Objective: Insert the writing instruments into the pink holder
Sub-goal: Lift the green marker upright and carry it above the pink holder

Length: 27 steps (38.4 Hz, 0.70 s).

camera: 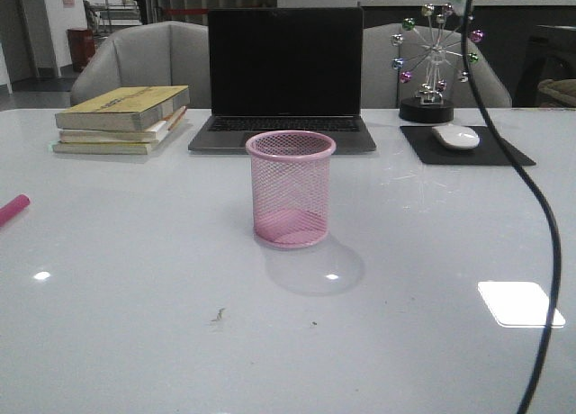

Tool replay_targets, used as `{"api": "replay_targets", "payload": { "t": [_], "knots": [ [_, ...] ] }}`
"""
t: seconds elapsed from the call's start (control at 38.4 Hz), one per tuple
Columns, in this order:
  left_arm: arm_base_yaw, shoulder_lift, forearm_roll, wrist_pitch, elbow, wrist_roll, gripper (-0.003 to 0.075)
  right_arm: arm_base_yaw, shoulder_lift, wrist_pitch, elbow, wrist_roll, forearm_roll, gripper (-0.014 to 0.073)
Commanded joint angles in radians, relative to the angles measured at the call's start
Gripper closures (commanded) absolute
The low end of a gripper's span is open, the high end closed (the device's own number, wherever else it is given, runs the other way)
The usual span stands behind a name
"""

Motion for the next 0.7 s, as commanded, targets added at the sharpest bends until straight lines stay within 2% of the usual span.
{"api": "replay_targets", "payload": {
  "t": [0.0, 0.13, 0.31, 0.42, 0.49, 0.68],
  "knots": [
    [0.002, -0.004, 0.002, -0.084, -0.031, -0.004, 0.0292, 0.050, -0.056, -0.203, -0.026, -0.013, -0.002, 0.0537],
    [0.002, -0.004, 0.002, -0.084, -0.031, -0.004, 0.0292, 0.130, -0.051, -0.479, 0.043, -0.013, -0.002, 0.0537],
    [0.002, -0.004, 0.002, -0.084, -0.031, -0.004, 0.0292, 0.134, -0.051, -0.674, 0.258, -0.013, -0.002, 0.0537],
    [0.002, -0.004, 0.002, -0.084, -0.031, -0.004, 0.0292, 0.134, 0.004, -0.803, 0.313, -0.013, -0.003, 0.0537],
    [0.002, -0.004, 0.002, -0.084, -0.031, -0.004, 0.0292, 0.136, 0.068, -0.872, 0.314, -0.012, -0.003, 0.0537],
    [0.002, -0.004, 0.002, -0.084, -0.031, -0.004, 0.0292, 0.135, 0.123, -0.905, 0.314, -0.012, -0.003, 0.0537]
  ]
}}
